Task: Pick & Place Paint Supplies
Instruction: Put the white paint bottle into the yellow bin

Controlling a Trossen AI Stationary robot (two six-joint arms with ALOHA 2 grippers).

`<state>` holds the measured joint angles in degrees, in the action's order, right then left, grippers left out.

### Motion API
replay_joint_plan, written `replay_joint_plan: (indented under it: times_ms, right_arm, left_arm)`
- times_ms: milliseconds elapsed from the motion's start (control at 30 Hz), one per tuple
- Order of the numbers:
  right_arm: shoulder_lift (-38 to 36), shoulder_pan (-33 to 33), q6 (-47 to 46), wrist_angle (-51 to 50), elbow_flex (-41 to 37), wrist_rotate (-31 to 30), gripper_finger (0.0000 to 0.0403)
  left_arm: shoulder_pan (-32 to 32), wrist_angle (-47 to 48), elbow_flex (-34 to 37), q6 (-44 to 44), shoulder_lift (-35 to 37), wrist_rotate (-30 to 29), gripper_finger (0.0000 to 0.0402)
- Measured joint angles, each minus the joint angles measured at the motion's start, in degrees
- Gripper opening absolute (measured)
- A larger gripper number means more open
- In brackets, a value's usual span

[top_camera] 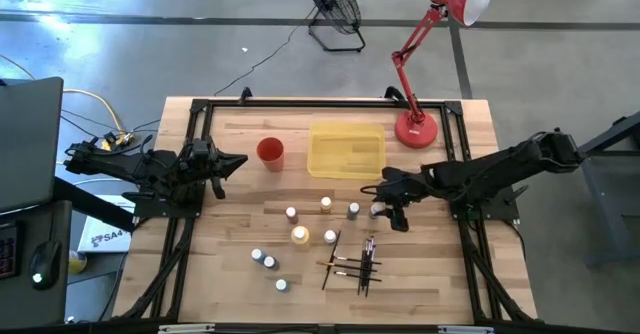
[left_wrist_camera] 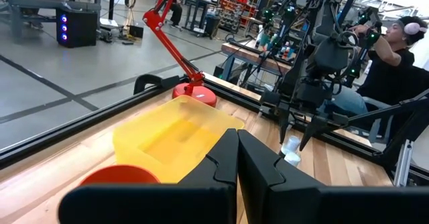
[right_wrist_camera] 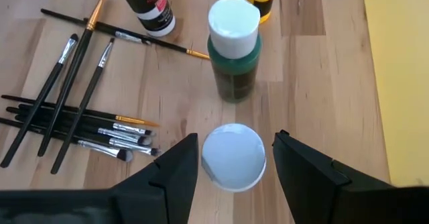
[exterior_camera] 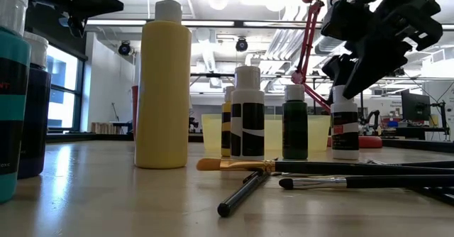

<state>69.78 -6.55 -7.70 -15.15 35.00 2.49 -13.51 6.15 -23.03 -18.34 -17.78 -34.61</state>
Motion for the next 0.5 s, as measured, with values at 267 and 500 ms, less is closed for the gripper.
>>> replay_joint_plan:
  times_ms: [267,500]
  right_arm:
    - [0.0,0.0,-1.7,-0.5,0.0,0.0,0.0154]
    - [0.0,0.0,-2.8,-0.4,0.0,0.0,0.0111]
  left_arm:
    - [0.0,0.0,0.0,0.0,0.0,0.0,0.0000]
    - [0.0,0.0,0.0,0.0,0.0,0.0,0.0000]
